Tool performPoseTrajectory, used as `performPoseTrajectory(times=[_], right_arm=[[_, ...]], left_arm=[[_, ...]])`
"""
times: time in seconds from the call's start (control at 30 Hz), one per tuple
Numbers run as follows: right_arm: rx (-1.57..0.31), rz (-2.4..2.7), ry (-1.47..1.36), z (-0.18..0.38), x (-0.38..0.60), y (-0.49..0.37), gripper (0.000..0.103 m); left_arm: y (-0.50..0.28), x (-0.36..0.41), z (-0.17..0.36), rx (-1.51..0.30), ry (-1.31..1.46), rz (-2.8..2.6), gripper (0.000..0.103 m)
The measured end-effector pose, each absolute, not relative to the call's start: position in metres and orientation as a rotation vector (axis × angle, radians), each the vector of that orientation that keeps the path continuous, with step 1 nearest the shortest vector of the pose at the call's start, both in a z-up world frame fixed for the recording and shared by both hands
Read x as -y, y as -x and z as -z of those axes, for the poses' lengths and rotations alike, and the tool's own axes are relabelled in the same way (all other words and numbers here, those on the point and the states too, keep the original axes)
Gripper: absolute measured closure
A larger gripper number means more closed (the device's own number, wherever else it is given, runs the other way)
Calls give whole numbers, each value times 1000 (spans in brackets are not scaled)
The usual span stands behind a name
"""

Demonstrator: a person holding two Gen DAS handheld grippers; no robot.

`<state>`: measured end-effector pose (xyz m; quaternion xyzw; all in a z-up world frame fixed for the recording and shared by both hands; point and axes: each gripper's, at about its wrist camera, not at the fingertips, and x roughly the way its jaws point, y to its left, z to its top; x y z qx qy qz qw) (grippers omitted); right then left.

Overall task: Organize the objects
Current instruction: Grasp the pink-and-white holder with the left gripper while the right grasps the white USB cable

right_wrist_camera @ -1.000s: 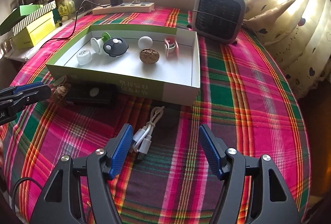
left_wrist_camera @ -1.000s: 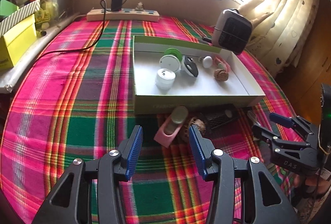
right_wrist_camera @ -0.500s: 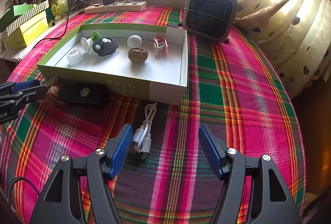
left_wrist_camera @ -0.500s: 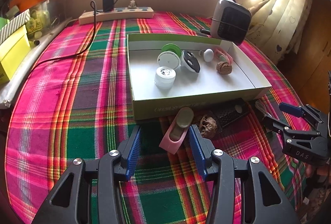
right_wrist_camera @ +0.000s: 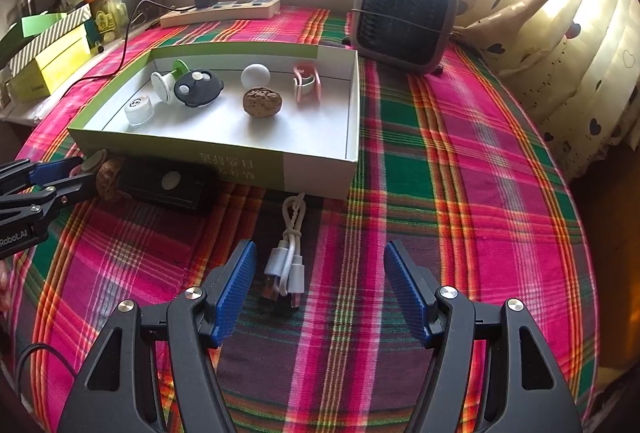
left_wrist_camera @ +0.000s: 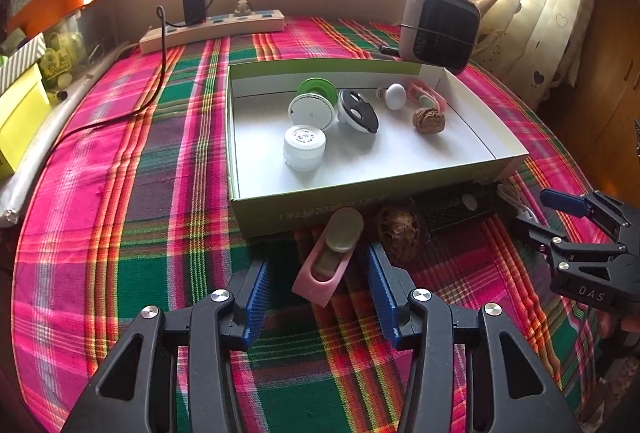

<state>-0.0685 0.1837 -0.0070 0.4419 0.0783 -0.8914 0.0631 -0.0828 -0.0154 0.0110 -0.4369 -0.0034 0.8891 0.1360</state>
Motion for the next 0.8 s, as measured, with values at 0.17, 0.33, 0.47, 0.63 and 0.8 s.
performPoseTrajectory(times=[0.17, 0.33, 0.47, 0.63, 0.8], right_arm=[[-213, 2690, -1334, 8, -185, 71, 37], [-205, 2690, -1321, 9, -186, 72, 37], [-185, 2688, -1317, 9, -188, 72, 37], [-189, 2691, -1312, 9, -189, 72, 37], [-178, 2686, -1304, 9, -191, 71, 40]], left_arm=[[76, 10, -11, 26, 1268, -2542, 59], [73, 6, -12, 53, 1267, -2541, 64], [70, 1, -13, 58, 1263, -2533, 68], [74, 5, -12, 73, 1284, -2575, 70], [77, 8, -11, 73, 1298, -2592, 71]])
